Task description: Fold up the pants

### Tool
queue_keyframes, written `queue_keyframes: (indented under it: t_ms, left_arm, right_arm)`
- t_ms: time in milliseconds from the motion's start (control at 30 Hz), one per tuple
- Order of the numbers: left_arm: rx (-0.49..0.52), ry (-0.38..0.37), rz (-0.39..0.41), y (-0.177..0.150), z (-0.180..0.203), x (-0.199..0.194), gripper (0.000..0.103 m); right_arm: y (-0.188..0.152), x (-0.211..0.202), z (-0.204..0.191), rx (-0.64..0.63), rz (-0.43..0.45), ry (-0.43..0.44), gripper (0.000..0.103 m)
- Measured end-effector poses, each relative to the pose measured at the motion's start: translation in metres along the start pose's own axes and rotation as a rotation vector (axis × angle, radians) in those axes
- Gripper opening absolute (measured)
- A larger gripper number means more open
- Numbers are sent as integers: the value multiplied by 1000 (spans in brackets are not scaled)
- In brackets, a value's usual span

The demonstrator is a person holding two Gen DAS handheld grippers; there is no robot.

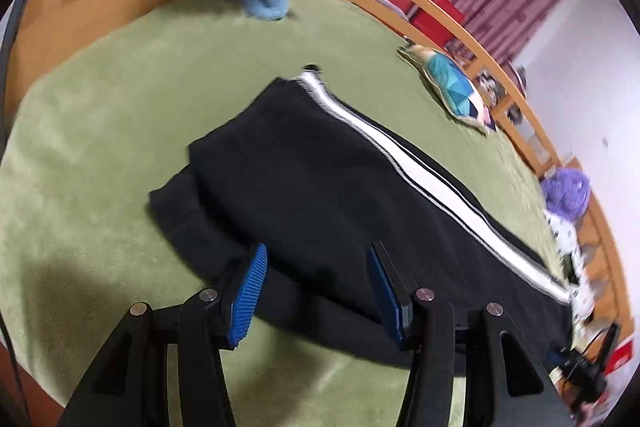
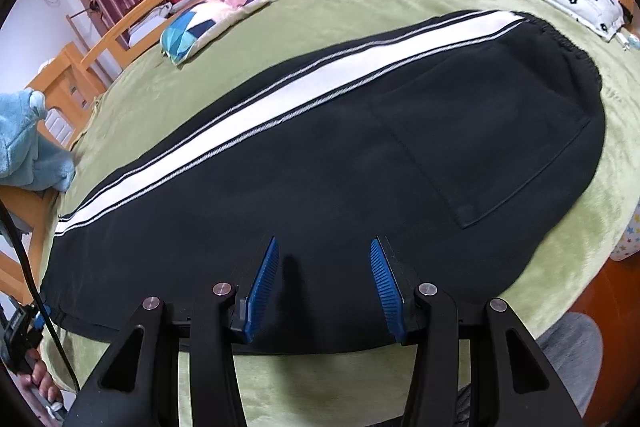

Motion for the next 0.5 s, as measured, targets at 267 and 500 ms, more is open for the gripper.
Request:
queue_keyframes:
  t_ms: [267, 500]
  left_arm:
    - [-75, 67, -36, 7, -16, 32, 49]
    - [-86, 50, -11, 22, -16, 19, 4]
  right_arm:
    - [-5, 5, -21, -50, -14, -18, 47]
    - [-4, 7, -21, -37, -27, -22, 47]
Point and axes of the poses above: each gripper's, at about its wrist camera, not at the fingertips, and x roughly the way its jaws point, z to its right, y to its top, the point moved 3 cm from there along x, roughly the way its jaws point, and after that the axes turned 2 degrees about -z, right-handed, at the moved point
